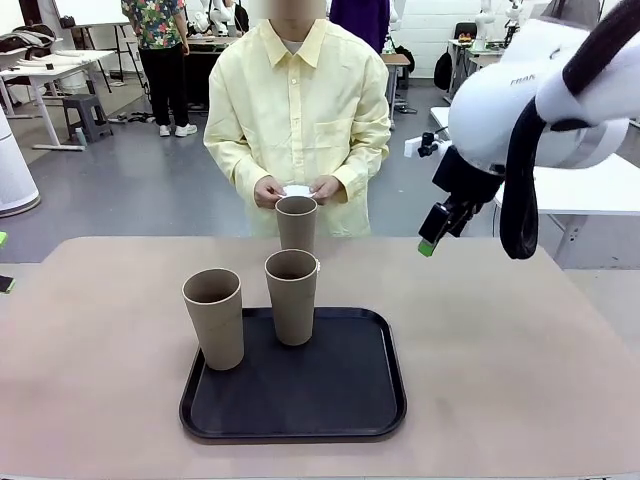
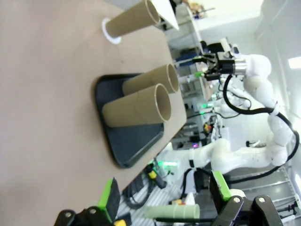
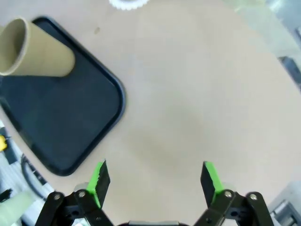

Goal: Place coasters on the table and set cups on them.
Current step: Pick up one Reusable plastic cup and place it on a coaster set by the human, then take one Reusable plastic cup from the Flat Tray and place it on a coaster set by the human.

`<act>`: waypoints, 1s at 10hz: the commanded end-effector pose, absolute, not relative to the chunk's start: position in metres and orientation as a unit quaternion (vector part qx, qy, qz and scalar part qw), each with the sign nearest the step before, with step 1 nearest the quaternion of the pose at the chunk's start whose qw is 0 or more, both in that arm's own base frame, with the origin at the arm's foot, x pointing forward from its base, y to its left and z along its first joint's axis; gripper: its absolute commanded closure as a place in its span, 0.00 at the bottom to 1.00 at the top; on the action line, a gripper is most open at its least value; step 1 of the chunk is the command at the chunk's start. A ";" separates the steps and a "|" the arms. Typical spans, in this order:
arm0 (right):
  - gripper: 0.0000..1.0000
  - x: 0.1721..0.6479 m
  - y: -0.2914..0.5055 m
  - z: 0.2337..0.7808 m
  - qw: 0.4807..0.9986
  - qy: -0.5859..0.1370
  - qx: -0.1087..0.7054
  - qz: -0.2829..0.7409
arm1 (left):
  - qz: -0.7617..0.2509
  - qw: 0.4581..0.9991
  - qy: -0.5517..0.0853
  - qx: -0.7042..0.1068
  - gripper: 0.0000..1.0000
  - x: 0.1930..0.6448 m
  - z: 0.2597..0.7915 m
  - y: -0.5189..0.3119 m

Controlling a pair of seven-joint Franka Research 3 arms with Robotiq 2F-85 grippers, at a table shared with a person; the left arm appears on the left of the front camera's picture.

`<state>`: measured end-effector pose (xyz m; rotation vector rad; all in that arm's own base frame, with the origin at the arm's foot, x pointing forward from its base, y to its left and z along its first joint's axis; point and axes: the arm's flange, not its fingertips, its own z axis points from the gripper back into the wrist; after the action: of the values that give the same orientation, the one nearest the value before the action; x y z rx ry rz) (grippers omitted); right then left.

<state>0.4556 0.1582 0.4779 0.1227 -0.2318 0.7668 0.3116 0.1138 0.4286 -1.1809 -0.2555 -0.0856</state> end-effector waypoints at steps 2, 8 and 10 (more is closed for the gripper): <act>0.00 0.454 0.154 0.464 0.918 -0.127 0.059 0.372 | -0.047 0.820 -0.124 -0.557 0.00 0.311 0.429 0.115; 0.00 0.454 0.154 0.464 0.918 -0.127 0.059 0.372 | -0.047 0.820 -0.124 -0.557 0.00 0.311 0.429 0.115; 0.00 0.454 0.154 0.464 0.918 -0.127 0.059 0.372 | -0.047 0.820 -0.124 -0.557 0.00 0.311 0.429 0.115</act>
<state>0.4554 0.1552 0.4670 0.1205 -0.2456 0.7593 0.3117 0.1138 0.4287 -1.1809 -0.2555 -0.0856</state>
